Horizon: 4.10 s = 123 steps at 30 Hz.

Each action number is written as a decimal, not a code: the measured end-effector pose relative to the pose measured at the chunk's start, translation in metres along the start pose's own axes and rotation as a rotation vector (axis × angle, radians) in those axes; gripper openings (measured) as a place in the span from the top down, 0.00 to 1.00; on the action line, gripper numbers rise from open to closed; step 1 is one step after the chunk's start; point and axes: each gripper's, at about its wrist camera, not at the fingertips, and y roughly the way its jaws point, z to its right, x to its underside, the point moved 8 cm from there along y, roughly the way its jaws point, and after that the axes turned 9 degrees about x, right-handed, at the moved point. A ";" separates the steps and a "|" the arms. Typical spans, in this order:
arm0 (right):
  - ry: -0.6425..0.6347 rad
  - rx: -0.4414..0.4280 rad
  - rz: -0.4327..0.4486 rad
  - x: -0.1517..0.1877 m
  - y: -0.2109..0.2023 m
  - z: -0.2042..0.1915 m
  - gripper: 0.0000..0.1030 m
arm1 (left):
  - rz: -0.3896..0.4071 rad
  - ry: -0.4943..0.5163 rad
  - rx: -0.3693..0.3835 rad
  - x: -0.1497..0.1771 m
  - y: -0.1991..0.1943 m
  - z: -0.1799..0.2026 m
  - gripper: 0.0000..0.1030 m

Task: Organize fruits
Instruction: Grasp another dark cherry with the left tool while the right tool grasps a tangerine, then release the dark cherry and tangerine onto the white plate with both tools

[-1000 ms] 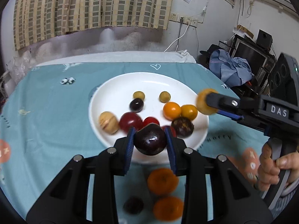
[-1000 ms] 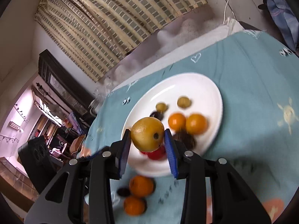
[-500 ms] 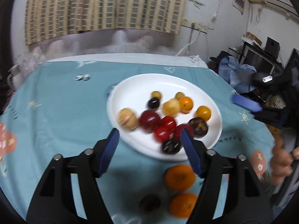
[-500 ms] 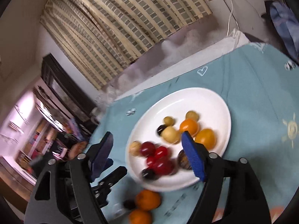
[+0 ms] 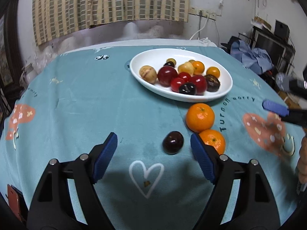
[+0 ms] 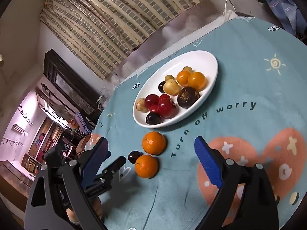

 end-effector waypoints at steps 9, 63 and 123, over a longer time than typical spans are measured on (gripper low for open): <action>0.022 0.000 -0.029 0.004 0.007 0.004 0.11 | -0.081 0.033 -0.016 0.008 0.021 0.005 0.22; -0.498 0.167 -0.116 0.073 0.051 -0.060 0.35 | -0.119 -0.062 0.030 0.006 0.030 -0.026 0.73; -0.093 0.059 0.123 -0.081 -0.015 -0.024 0.26 | 0.112 -0.184 0.034 -0.112 0.007 -0.033 0.11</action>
